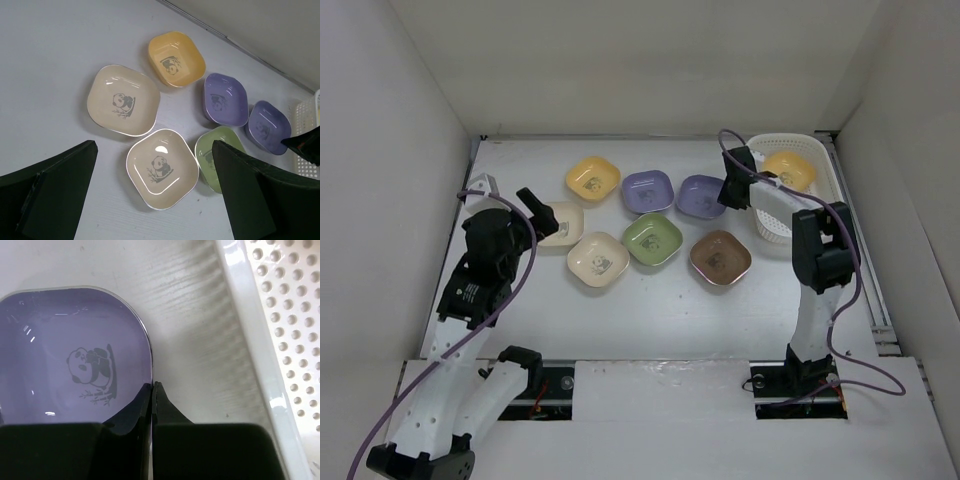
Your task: Place the plates into the plastic bin on the countertop
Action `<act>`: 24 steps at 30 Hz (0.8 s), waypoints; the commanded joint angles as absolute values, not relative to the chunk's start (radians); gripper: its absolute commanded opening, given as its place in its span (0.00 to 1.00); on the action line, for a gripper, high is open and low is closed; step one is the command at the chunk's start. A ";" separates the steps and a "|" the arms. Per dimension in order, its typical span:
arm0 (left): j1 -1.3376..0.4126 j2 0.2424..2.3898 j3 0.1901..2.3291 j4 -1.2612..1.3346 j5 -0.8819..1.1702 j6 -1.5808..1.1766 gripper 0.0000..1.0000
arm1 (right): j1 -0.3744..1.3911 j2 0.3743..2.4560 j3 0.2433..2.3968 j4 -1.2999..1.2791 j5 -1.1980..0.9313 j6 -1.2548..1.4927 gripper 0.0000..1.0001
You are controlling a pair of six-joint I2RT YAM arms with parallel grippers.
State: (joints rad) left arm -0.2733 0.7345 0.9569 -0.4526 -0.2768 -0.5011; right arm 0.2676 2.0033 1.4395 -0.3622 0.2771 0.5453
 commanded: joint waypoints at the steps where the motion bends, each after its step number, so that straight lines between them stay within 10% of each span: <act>1: -0.276 0.718 0.953 -0.420 -0.282 -0.486 1.00 | 0.262 1.988 1.486 -0.420 0.334 0.574 0.00; 24: -0.276 0.709 0.953 -0.411 -0.264 -0.486 1.00 | -0.121 1.759 1.582 -0.387 0.072 0.574 0.00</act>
